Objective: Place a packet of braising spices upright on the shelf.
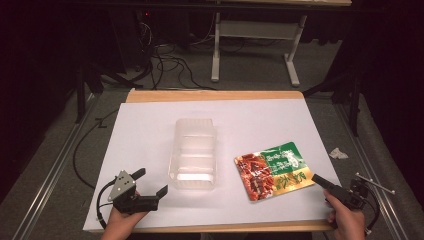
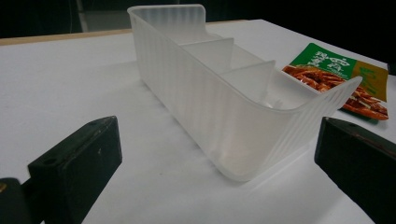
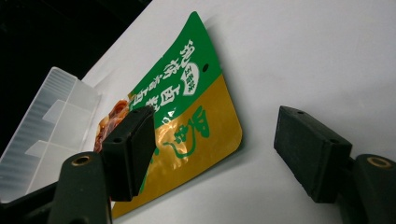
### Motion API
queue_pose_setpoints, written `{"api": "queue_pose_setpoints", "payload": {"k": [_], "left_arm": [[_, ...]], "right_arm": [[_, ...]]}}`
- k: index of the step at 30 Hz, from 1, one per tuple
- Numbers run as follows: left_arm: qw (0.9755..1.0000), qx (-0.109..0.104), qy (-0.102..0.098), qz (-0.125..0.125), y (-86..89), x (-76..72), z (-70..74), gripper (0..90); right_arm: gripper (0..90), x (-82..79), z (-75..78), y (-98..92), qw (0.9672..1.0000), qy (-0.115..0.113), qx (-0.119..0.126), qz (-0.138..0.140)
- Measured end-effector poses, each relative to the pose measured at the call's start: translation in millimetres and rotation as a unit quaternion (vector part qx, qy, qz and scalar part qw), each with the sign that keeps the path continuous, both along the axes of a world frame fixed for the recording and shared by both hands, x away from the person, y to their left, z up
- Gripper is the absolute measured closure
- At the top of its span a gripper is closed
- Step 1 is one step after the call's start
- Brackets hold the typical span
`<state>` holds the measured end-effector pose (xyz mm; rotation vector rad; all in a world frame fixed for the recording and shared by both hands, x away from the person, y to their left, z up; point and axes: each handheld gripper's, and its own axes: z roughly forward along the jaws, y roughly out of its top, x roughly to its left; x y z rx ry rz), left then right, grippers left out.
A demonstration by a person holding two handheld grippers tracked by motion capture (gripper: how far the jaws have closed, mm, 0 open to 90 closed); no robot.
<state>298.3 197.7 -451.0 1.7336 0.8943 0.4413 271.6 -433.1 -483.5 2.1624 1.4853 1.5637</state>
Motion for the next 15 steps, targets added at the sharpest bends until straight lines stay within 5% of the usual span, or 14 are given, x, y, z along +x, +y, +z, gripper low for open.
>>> {"api": "queue_pose_setpoints", "payload": {"k": [15], "left_arm": [[1.0000,0.005,-0.003,-0.006,-2.0,-0.9,0.8,1.4]], "right_arm": [[30.4,3.8,-0.4,0.5,0.9998,-0.006,0.017,0.011]]}}
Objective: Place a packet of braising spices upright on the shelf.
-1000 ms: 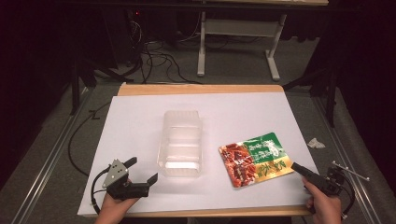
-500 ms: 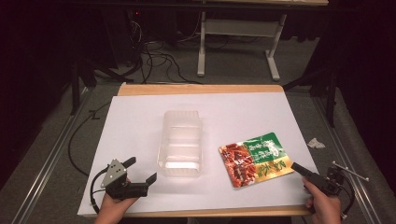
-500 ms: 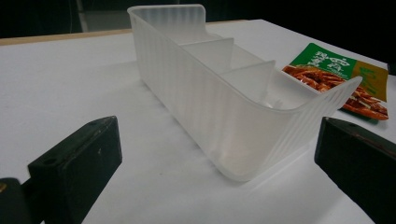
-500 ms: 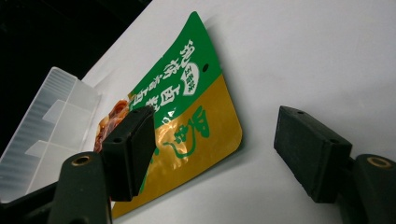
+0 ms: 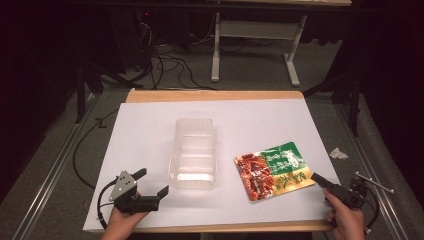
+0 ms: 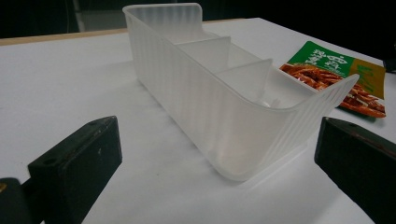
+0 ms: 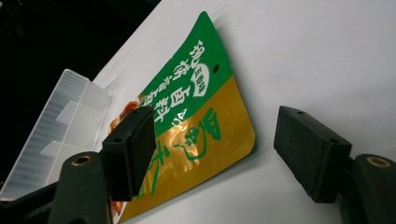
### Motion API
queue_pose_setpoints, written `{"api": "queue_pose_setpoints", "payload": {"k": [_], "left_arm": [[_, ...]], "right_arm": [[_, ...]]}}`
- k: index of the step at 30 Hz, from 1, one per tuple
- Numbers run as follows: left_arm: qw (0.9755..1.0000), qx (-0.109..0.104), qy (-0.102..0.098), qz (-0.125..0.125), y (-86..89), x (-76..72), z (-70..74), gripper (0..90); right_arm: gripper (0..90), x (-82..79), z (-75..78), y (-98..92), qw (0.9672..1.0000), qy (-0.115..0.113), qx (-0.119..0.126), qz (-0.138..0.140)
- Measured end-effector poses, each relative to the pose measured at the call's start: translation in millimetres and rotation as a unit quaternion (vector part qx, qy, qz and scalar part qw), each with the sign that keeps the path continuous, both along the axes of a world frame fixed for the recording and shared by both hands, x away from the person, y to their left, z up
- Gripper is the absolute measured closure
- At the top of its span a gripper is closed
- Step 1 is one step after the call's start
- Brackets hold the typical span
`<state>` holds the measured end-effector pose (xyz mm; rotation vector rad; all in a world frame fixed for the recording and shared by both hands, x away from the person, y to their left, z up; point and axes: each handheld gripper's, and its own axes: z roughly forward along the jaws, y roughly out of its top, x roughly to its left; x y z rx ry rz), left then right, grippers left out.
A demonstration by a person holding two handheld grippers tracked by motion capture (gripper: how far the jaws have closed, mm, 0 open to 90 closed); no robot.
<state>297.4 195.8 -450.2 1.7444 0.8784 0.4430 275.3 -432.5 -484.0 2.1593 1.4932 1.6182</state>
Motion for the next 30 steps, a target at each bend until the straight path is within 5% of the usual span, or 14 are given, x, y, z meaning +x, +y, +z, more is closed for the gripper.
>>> {"api": "queue_pose_setpoints", "payload": {"k": [27,30], "left_arm": [[0.9999,0.007,-0.006,-0.011,-2.0,-2.4,1.2,1.4],[0.9998,0.006,-0.011,-0.014,-2.6,-3.5,2.9,1.4]], "right_arm": [[31.7,15.7,-2.5,16.0,0.9991,0.010,0.037,0.017],[32.4,17.1,-1.1,19.0,0.9993,0.011,0.027,0.024]]}}
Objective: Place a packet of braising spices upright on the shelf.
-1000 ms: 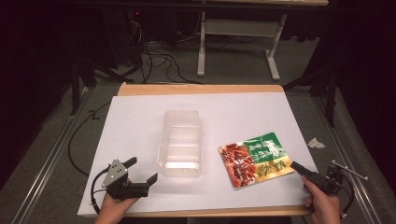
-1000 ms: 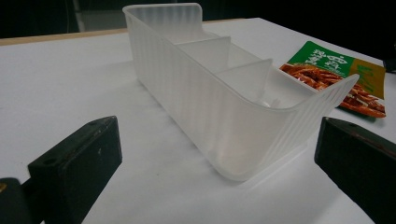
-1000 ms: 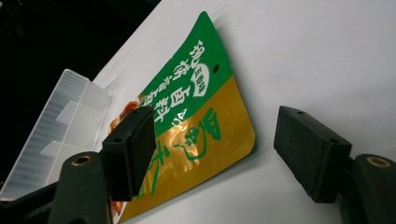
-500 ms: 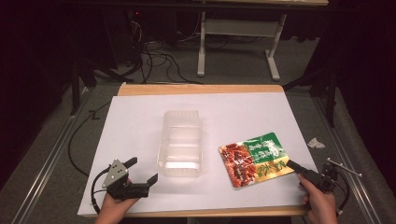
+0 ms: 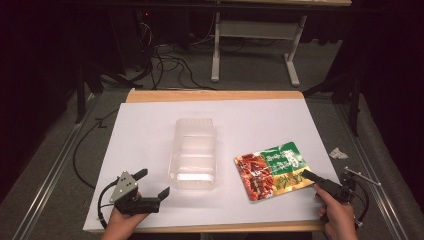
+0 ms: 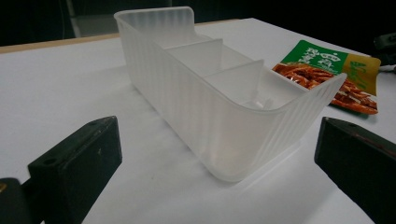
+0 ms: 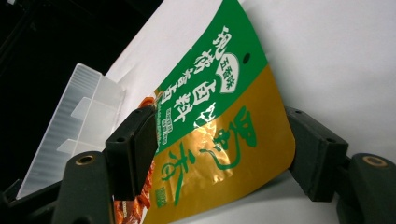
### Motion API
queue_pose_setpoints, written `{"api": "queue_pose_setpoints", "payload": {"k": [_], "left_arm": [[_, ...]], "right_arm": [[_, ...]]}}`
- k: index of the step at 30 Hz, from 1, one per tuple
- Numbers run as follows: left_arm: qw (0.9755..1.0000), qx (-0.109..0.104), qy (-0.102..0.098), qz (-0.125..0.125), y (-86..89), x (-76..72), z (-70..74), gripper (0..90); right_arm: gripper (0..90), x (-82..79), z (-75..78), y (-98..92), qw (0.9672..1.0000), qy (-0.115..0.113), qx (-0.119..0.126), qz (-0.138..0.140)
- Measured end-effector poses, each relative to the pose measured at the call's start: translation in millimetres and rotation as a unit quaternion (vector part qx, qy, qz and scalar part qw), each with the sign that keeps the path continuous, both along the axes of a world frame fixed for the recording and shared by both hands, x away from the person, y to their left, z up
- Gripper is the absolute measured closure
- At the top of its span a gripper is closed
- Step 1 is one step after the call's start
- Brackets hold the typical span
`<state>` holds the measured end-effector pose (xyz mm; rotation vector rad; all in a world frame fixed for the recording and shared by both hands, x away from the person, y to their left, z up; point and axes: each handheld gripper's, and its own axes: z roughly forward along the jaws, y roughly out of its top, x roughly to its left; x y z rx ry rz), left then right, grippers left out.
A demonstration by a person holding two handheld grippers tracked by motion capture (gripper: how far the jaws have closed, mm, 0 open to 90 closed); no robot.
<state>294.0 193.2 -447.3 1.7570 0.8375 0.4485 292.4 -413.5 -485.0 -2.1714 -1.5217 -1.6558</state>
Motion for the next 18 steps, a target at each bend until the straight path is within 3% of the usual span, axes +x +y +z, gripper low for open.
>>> {"api": "queue_pose_setpoints", "payload": {"k": [15,18], "left_arm": [[0.9998,0.009,-0.007,-0.014,-3.1,-1.3,1.0,1.4],[0.9999,0.007,-0.003,-0.012,-2.9,-1.3,0.4,1.4]], "right_arm": [[35.3,16.2,-2.2,12.5,0.9995,0.007,-0.012,0.027],[38.6,17.2,-2.8,12.9,0.9995,0.007,0.001,0.032]]}}
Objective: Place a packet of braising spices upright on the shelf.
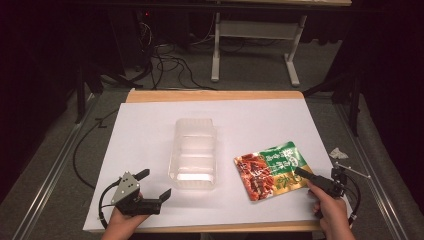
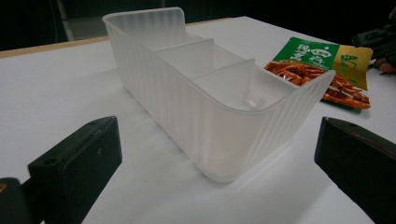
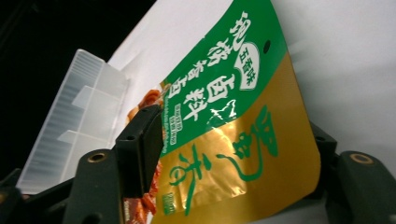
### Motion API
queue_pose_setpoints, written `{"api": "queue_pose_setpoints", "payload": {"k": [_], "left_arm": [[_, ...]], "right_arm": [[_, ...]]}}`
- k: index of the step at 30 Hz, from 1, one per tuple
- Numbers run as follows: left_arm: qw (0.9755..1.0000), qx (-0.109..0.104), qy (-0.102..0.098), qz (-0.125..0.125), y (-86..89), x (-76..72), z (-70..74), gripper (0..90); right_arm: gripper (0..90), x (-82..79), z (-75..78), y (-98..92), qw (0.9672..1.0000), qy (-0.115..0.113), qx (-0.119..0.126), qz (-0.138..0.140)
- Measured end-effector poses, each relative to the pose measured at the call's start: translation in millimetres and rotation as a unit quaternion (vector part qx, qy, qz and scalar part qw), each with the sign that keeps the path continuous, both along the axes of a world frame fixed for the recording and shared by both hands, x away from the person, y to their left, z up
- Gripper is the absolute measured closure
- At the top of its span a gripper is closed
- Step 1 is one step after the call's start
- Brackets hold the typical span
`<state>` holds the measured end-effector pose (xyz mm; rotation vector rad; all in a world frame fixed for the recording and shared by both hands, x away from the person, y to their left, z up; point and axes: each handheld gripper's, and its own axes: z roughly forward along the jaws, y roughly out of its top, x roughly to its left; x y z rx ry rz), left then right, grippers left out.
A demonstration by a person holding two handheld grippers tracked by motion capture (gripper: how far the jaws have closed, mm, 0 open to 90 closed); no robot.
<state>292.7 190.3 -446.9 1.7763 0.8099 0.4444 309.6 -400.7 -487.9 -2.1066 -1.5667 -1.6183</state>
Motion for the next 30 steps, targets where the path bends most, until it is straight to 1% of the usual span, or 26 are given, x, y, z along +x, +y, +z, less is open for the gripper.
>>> {"api": "queue_pose_setpoints", "payload": {"k": [1,2,3,5,6,7,8,9,11,12,13,16,18,19,20,22,25,26,27,28,29,30], "left_arm": [[1.0000,0.000,0.001,0.001,0.0,-0.3,-0.1,1.4],[1.0000,-0.001,0.001,0.000,0.1,-0.8,0.0,1.4],[1.0000,-0.001,-0.001,-0.002,0.1,-1.5,0.7,1.4],[1.0000,-0.001,-0.005,-0.005,0.1,-2.6,2.0,1.4],[1.0000,-0.002,-0.004,-0.005,0.4,-2.7,1.8,1.4],[1.0000,-0.002,-0.004,-0.005,0.4,-2.7,1.8,1.4],[1.0000,-0.003,-0.003,-0.004,0.6,-2.4,1.3,1.4],[1.0000,-0.002,-0.001,-0.003,0.7,-1.9,0.8,1.4],[1.0000,0.000,-0.001,-0.003,0.2,-0.3,0.1,1.4],[1.0000,-0.001,0.001,-0.004,-0.9,0.8,-0.3,1.4],[1.0000,-0.001,0.001,-0.004,-0.9,0.8,-0.3,1.4],[1.0000,-0.001,0.002,-0.002,-1.6,0.0,0.0,1.5],[1.0000,0.002,-0.003,-0.003,-1.4,-1.6,1.1,1.5],[1.0000,0.003,-0.005,-0.004,-1.5,-2.1,1.6,1.5],[1.0000,0.003,-0.005,-0.004,-1.3,-2.1,1.5,1.6],[1.0000,0.003,-0.003,-0.004,-1.3,-1.9,1.1,1.6],[1.0000,0.001,-0.001,-0.003,-0.8,-2.0,0.6,1.5],[1.0000,0.000,-0.002,-0.003,-0.4,-2.1,0.7,1.5],[1.0000,0.000,-0.002,-0.003,0.2,-1.9,0.9,1.5],[1.0000,-0.002,-0.002,-0.001,0.6,-1.6,0.8,1.5],[1.0000,-0.003,-0.001,0.000,1.1,-1.4,0.9,1.5],[1.0000,-0.007,-0.001,0.001,1.2,-1.4,0.9,1.5]], "right_arm": [[39.3,0.1,-0.7,0.3,1.0000,0.000,0.004,0.001],[42.0,0.4,-1.9,2.5,1.0000,0.002,0.007,0.005],[42.0,0.4,-1.9,2.5,1.0000,0.002,0.007,0.005],[44.3,1.6,-2.1,5.3,0.9999,0.003,-0.001,0.010],[50.0,1.2,-1.4,6.0,0.9999,0.001,-0.008,0.006],[50.0,1.2,-1.4,6.0,0.9999,0.001,-0.008,0.006],[56.4,0.4,-1.1,5.8,1.0000,0.004,-0.009,-0.001],[56.4,0.4,-1.1,5.8,1.0000,0.004,-0.009,-0.001],[62.8,0.3,-1.4,5.0,0.9999,0.003,-0.013,-0.004],[68.4,-0.5,-1.1,4.4,0.9998,-0.002,-0.016,-0.007],[68.4,-0.5,-1.1,4.4,0.9998,-0.002,-0.016,-0.007],[78.8,-3.7,-0.4,4.6,0.9995,-0.015,-0.026,-0.014],[86.2,-6.8,1.4,6.3,0.9991,-0.021,-0.030,-0.022],[89.3,-7.8,2.2,6.5,0.9985,-0.029,-0.040,-0.023],[90.0,-9.8,5.5,7.5,0.9979,-0.038,-0.045,-0.027],[90.0,-10.3,6.8,7.8,0.9978,-0.042,-0.045,-0.026],[90.0,-12.2,10.0,10.0,0.9968,-0.055,-0.051,-0.027],[90.0,-12.8,12.0,11.7,0.9956,-0.069,-0.057,-0.028],[90.0,-12.8,12.0,11.7,0.9956,-0.069,-0.057,-0.028],[90.0,-13.8,14.6,13.4,0.9942,-0.082,-0.062,-0.029],[90.0,-13.8,14.6,13.4,0.9942,-0.082,-0.062,-0.029],[90.0,-14.5,15.9,14.5,0.9935,-0.088,-0.066,-0.029]]}}
